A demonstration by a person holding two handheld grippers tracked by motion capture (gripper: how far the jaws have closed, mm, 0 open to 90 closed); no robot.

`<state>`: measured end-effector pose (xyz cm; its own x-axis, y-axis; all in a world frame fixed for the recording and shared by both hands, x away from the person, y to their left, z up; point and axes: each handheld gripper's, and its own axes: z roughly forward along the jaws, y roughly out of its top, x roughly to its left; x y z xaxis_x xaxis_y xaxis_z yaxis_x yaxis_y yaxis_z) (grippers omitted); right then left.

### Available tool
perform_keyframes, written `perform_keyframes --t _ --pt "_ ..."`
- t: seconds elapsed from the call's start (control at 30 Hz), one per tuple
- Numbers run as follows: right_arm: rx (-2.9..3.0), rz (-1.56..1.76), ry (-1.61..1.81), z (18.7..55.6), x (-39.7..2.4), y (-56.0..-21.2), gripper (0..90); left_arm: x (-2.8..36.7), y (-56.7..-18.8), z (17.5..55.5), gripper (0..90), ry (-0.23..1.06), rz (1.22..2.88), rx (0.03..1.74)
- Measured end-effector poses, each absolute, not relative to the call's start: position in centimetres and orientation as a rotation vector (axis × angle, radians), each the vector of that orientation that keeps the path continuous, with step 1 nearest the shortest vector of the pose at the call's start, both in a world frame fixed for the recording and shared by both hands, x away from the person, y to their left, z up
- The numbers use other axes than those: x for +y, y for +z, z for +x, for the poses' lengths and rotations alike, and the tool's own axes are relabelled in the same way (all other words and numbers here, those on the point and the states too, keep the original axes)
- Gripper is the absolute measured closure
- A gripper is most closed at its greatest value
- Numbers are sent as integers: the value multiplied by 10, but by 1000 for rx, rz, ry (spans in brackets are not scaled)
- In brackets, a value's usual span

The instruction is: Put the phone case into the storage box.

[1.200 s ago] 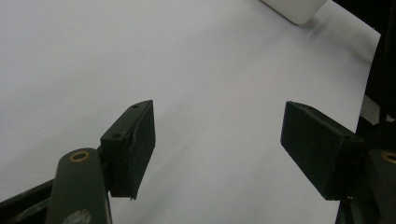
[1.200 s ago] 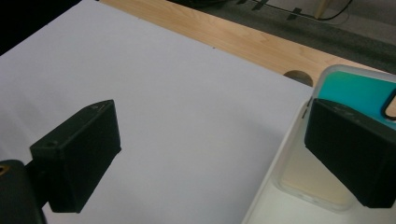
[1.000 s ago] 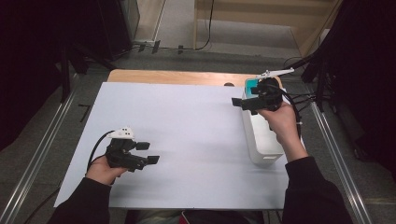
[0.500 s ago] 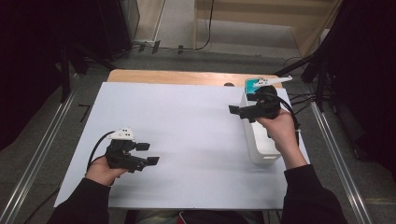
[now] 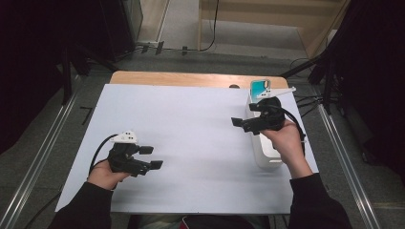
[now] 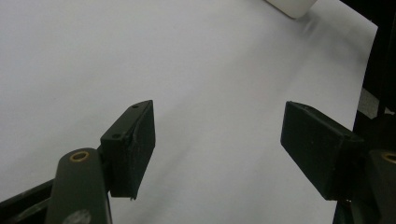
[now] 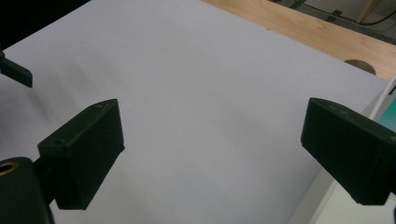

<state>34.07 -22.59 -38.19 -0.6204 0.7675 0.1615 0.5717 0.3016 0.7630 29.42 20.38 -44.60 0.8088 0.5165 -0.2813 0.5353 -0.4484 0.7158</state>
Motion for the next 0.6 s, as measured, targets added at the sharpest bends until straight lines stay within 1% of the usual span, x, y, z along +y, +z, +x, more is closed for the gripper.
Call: perform_keyframes --t 0.6 --pt "2388 1185 1199 321 -213 -396 47 203 -445 293 259 -28 2146 756"
